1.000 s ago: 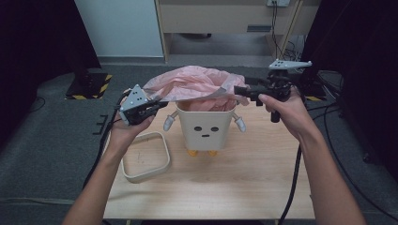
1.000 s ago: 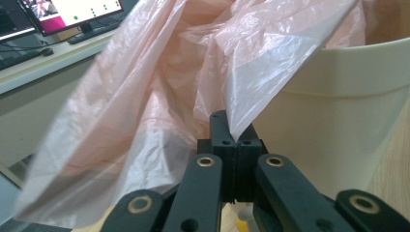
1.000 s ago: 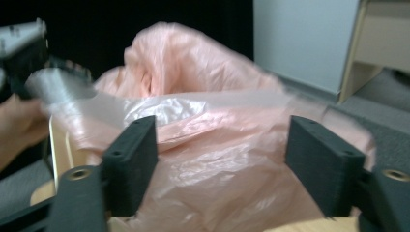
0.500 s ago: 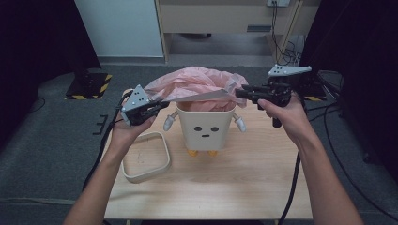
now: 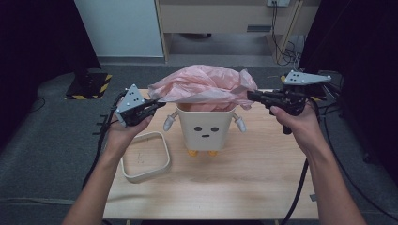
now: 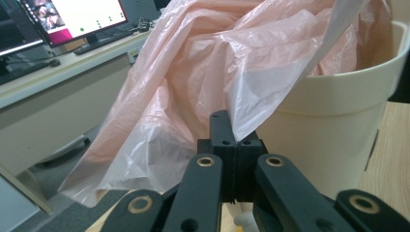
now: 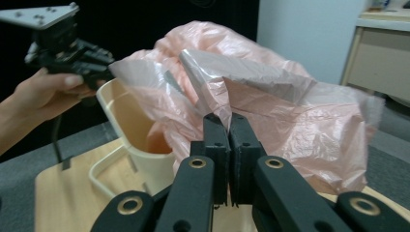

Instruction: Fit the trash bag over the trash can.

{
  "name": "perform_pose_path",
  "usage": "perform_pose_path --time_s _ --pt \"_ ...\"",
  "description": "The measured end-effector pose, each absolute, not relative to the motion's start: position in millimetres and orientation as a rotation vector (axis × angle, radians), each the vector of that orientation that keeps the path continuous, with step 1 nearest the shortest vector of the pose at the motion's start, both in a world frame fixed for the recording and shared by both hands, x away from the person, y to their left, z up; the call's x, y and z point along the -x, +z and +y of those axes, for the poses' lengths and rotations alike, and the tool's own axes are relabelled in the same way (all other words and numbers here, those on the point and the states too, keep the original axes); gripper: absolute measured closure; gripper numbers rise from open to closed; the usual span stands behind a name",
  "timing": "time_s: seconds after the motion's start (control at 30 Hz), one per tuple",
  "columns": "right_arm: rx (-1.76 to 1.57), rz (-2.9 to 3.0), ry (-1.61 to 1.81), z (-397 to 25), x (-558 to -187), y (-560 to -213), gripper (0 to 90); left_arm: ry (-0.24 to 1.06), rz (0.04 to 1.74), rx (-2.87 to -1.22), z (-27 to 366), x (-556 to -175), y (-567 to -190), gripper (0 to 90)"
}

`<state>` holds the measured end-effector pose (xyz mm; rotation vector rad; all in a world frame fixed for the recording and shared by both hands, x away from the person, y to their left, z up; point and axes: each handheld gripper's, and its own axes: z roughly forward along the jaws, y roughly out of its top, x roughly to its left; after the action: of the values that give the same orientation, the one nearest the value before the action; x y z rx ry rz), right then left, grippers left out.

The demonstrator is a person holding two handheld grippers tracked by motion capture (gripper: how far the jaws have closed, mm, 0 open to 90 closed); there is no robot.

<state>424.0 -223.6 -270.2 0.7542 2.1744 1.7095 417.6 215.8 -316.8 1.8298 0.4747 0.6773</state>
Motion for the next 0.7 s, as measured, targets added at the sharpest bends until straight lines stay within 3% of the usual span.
perform_pose_path --time_s 0.3,0.7 --pt "-0.686 2.170 1.697 -224 -403 -272 89.6 0.658 0.435 -1.835 218 -411 -316 89.8" --pt "-0.633 2.298 1.658 -209 -395 -308 90.0 0.644 0.453 -1.850 219 -416 -334 89.7"
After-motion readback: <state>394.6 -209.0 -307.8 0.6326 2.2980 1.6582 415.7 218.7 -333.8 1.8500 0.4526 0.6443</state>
